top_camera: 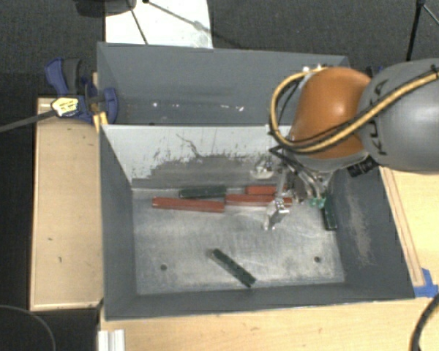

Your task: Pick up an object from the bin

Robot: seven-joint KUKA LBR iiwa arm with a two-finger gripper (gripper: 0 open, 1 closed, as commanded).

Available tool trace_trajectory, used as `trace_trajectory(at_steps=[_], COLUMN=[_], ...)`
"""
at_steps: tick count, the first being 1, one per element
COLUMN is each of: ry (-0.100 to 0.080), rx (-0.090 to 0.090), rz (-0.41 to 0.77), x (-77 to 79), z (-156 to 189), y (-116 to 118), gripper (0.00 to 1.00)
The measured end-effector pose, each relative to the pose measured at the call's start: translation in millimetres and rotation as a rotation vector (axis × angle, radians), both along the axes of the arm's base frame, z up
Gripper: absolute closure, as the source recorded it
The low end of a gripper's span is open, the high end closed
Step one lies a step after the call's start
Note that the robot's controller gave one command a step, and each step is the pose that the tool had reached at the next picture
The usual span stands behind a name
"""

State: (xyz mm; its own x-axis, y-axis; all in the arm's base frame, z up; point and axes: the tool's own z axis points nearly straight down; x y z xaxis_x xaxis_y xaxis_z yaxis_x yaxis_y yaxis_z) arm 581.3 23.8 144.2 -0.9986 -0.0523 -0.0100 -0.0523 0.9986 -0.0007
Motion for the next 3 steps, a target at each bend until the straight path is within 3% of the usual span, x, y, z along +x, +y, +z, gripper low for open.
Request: trace_trajectory(at_steps=[1, 2, 3], ry=[0.007, -0.007, -0.006], rx=[0.002, 0.003, 0.002], rz=[-0.042, -0.008, -0.133], x=[-52.2, -67.2, -83.1], z=[-59, -61, -63], y=[41, 51, 82], gripper=[0.0, 0.0, 0.0])
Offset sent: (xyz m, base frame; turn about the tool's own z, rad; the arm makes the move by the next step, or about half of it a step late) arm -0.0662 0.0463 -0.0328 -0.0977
